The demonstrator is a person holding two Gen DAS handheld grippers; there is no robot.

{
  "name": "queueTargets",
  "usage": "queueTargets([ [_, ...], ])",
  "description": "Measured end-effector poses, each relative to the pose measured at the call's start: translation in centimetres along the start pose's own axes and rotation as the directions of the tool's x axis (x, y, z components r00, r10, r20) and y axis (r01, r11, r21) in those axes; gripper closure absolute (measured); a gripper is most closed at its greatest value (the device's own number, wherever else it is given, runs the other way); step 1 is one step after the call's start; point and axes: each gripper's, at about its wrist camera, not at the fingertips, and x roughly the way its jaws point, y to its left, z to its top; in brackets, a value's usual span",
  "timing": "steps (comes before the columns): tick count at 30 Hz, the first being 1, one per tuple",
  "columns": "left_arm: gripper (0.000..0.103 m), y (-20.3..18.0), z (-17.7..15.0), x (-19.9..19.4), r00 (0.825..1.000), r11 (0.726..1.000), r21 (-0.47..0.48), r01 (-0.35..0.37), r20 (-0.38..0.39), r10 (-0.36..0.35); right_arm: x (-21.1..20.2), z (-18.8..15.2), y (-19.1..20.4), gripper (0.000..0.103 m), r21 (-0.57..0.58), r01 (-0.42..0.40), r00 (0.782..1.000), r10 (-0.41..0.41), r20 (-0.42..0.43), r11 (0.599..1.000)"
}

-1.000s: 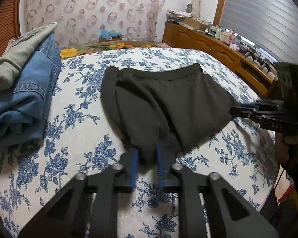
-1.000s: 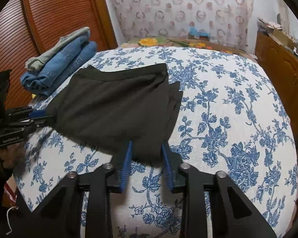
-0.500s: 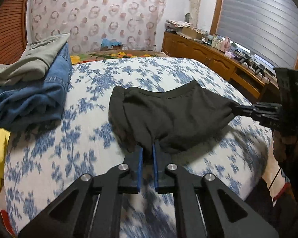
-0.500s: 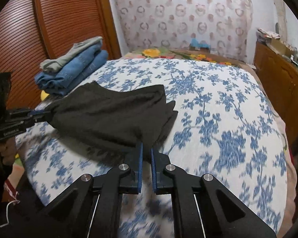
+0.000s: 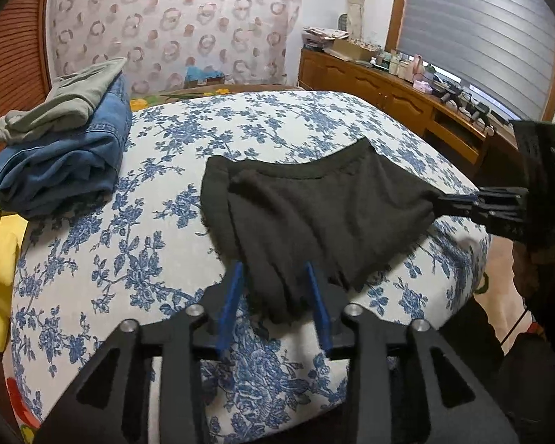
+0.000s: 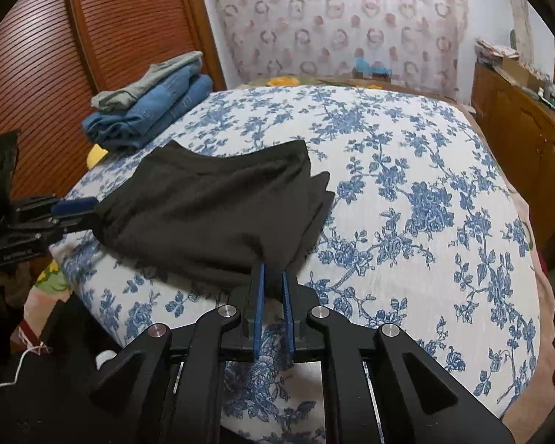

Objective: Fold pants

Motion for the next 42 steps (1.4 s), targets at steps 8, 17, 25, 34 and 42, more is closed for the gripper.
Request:
queueTargets([
  [8,0.046,0.7,1.2,1.1,1.0,1.0,-0.012,0.001,-0.008,-0.001,-0.6,0.6,-0.5,0.081,0.001,0.046,0.999,-0.046,0.024,0.999],
  [17,0.046,1.4,3.5,3.4,0.999,0.999,-0.017,-0.052,-0.006,0.051,2.0,2.7,-0.7,0.062,-0.001,0.082,0.996,-0.082,0.022,0.997],
  [25,0.046,1.8,5.0,5.2,0.999,0.998,-0.023,-0.052,-0.014,0.052,5.0,4.6,-1.2,0.06,0.01,0.106,0.994,-0.106,0.003,0.994],
  [34,0.046,2.5,5.5,6.7,0.998,0.998,-0.043,-0.053,-0.035,0.051,6.6,6.0,-1.3,0.056,-0.015,0.132,0.991,-0.132,-0.005,0.991],
  [42,0.045,3.4,4.7,7.5,0.999,0.997,-0.079,-0.021,-0.04,0.017,7.6,5.9,-1.9,0.051,-0.003,0.123,0.992,-0.123,-0.021,0.992],
])
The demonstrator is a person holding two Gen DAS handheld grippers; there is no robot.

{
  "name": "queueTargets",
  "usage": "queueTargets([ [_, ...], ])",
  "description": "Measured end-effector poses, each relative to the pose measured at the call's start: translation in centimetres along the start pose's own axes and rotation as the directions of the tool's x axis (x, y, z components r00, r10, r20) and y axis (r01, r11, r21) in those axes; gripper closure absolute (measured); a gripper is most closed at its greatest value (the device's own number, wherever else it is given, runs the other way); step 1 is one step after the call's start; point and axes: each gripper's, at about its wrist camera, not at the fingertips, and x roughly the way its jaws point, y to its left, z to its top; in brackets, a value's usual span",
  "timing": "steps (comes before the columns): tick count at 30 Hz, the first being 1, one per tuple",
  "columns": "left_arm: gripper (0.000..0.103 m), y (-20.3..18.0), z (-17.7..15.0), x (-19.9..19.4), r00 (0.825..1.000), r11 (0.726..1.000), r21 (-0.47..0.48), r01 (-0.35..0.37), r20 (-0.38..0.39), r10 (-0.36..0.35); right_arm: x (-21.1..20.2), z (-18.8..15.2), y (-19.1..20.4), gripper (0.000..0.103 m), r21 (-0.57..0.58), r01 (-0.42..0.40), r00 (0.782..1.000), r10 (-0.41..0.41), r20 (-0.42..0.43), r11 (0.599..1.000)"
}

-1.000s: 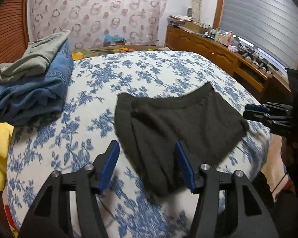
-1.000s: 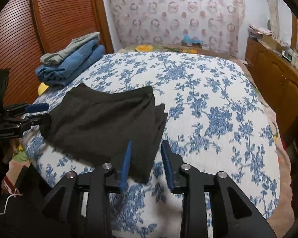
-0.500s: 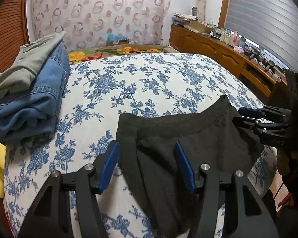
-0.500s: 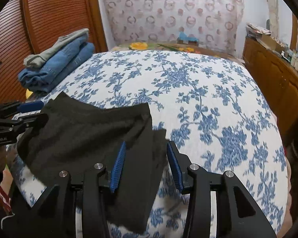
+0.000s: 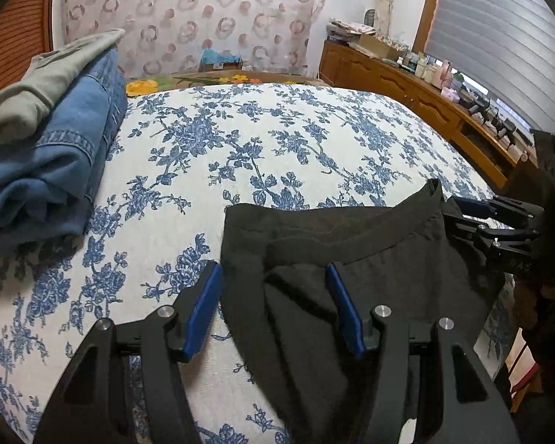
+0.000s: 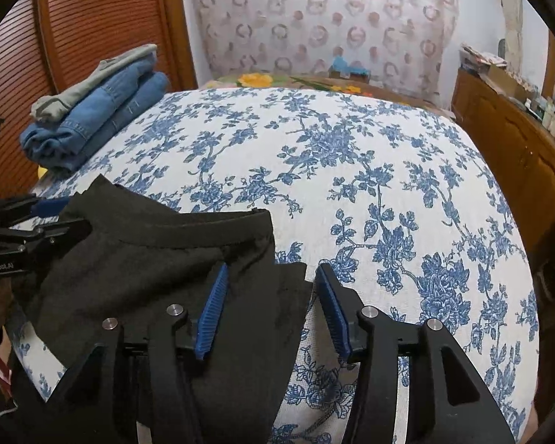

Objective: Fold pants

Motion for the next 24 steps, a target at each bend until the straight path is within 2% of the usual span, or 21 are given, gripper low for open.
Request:
queueTargets([
  [6,0.045,0.0,-0.1,0.0,1.0,1.0,0.005,0.001,0.01,-0.001,0.1,-0.1,-0.1,0.044,0.011,-0.018,1.0,0.018,-0.001,1.0],
  [11,0.045,0.0,0.3,0.1,1.0,1.0,-0.01,0.016,-0.016,-0.016,0.2,-0.1,0.1,0.043,0.006,-0.008,1.0,0.008,0.0,1.0],
  [17,0.045,0.5,1.2,0.2,0.997,0.997,-0.04,0.07,-0.024,-0.071,0.2,-0.1,0.1,0.043,0.004,-0.008,1.0,0.008,0.0,1.0],
  [21,0.052,0.9,1.5,0.4,0.995,0.993,-0.059,0.098,-0.024,-0.099,0.2,-0.1,0.1,0.043,0.005,-0.008,1.0,0.008,0.0,1.0],
  [24,0.053,1.0,1.5,0.5,0.994,0.993,-0.066,0.102,-0.022,-0.103,0.2,-0.1,0.1,0.043,0.005,-0.009,1.0,0.009,0.0,1.0],
])
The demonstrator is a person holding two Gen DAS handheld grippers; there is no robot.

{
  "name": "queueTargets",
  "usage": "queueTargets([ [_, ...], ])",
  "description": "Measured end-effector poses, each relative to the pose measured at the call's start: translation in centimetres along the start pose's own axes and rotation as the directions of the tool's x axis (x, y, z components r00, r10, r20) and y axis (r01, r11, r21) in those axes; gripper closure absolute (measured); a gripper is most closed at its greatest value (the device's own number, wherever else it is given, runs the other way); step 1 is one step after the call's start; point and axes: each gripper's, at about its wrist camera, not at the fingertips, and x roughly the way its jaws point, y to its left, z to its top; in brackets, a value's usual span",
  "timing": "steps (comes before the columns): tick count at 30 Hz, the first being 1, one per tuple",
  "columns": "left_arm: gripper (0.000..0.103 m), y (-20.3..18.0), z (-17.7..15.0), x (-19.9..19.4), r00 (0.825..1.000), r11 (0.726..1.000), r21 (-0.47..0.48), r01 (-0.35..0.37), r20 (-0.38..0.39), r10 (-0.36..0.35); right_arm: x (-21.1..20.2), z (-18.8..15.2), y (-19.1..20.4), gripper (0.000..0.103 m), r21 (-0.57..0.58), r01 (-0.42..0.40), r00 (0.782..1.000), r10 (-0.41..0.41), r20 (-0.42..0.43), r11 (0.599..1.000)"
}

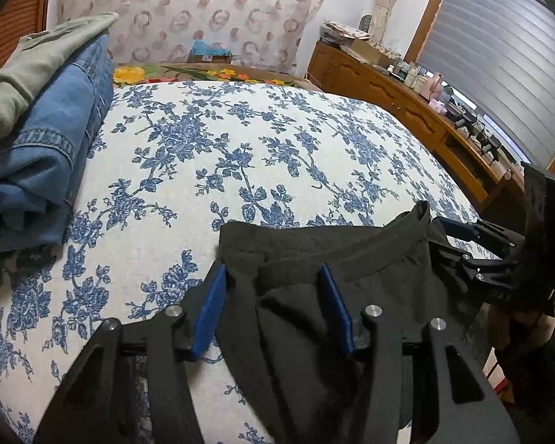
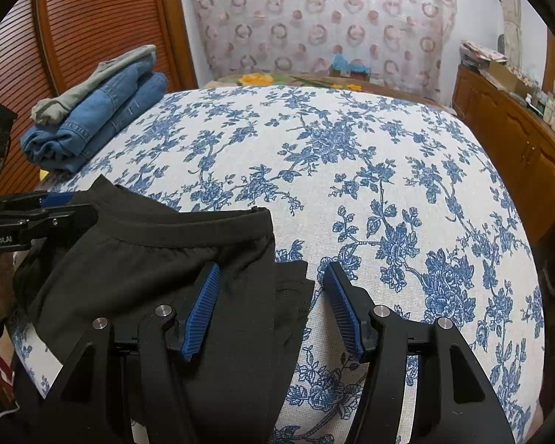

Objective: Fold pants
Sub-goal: 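Close both tools on the folded pants edge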

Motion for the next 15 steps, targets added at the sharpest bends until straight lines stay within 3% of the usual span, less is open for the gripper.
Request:
queueTargets([
  [5,0.052,0.4,-0.01,0.02,1.0,1.0,-0.019,-0.004,0.003,0.004,0.0,-0.01,0.0,0.043,0.0,0.0,1.0,0.0,0.0,1.0],
  [15,0.045,-0.34,-0.13,0.35,0.997,0.996,0.048,-0.072,0.016,0.071,0.02,-0.05,-0.03,0.043,0.0,0.0,1.0,0.0,0.0,1.0],
])
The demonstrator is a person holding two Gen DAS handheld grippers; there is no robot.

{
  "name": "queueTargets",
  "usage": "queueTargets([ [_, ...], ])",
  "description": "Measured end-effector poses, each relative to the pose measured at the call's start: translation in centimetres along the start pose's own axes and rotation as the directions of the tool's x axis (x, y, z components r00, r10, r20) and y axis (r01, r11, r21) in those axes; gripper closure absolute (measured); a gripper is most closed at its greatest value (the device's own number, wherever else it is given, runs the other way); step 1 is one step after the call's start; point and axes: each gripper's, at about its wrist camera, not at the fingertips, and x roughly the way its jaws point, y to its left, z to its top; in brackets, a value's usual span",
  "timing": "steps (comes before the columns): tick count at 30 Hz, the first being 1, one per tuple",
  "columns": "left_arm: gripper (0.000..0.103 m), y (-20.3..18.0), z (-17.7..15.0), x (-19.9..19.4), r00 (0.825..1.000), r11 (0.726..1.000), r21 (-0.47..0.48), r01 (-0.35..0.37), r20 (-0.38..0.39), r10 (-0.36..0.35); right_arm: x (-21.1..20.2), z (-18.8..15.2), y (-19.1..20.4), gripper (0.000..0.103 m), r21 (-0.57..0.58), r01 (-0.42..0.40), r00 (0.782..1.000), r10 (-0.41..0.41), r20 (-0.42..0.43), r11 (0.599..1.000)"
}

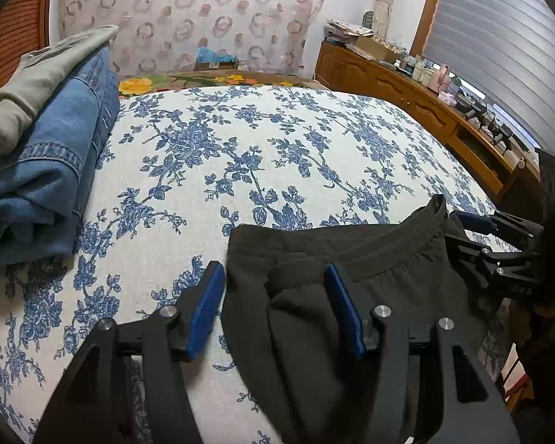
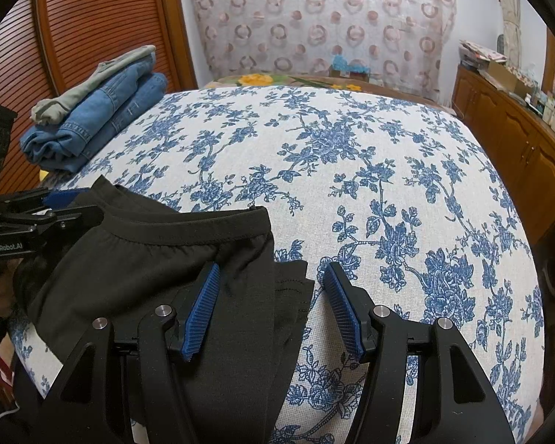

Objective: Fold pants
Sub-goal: 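Close both tools on the folded pants edge, then lift the folded pants off the bed with both tools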

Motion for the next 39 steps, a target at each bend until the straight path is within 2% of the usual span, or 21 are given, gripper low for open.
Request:
queueTargets([
  [2,0.046,0.1,0.0,0.0,1.0,1.0,-0.004,0.003,0.001,-0.003,0.0,0.0,0.0,0.043,0.0,0.0,1.0,0.0,0.0,1.0],
  [3,0.05,0.1,0.0,0.0,1.0,1.0,-0.004,0.005,0.001,-0.005,0.0,0.0,0.0,0.043,-0.001,0.0,1.0,0.0,0.0,1.0],
  [5,0.063,0.3,0.0,0.0,0.998,0.998,-0.023,0.057,-0.004,-0.057,0.0,0.0,0.0,0.043,0.0,0.0,1.0,0.0,0.0,1.0],
  [6,0.072,0.4,0.0,0.0,0.997,0.997,-0.033,0.075,-0.009,-0.076,0.0,0.0,0.0,0.043,0.0,0.0,1.0,0.0,0.0,1.0],
  [10,0.085,0.3,-0.1,-0.3,0.994,0.993,-0.051,0.111,-0.005,-0.111,0.1,0.0,0.0,0.043,-0.002,-0.001,1.0,0.001,0.0,1.0],
  [15,0.086,-0.4,-0.3,-1.8,0.994,0.993,-0.044,0.107,0.043,-0.105,0.1,0.0,0.1,0.043,-0.013,-0.013,1.0,0.013,-0.002,1.0],
  [18,0.086,-1.3,-0.3,-2.6,0.994,0.997,-0.01,0.08,0.069,-0.079,0.2,0.0,0.2,0.043,-0.016,-0.02,1.0,0.02,-0.003,1.0],
  [23,0.086,-2.1,-0.4,-3.1,0.994,0.999,0.025,0.048,0.096,-0.051,0.2,0.0,0.2,0.058,-0.017,-0.047,0.999,0.047,-0.001,0.999],
  [28,0.086,-2.1,-0.4,-3.4,0.992,0.998,0.027,0.051,0.111,-0.053,0.0,-0.1,0.6,0.085,-0.019,-0.103,0.995,0.103,-0.007,0.994],
  [30,0.086,-2.2,-0.5,-3.8,0.991,0.998,0.032,0.053,0.121,-0.057,-0.3,-0.3,0.6,0.091,-0.014,-0.102,0.995,0.102,0.002,0.995],
  [33,0.087,-2.7,-0.5,-4.5,0.988,0.998,0.047,0.052,0.143,-0.058,-0.9,-0.4,0.8,0.093,-0.009,-0.106,0.994,0.106,0.017,0.994],
  [39,0.087,-3.7,-0.2,-6.4,0.979,0.997,0.071,0.043,0.194,-0.056,-3.5,-0.1,1.1,0.094,-0.013,-0.102,0.989,0.102,0.109,0.995],
])
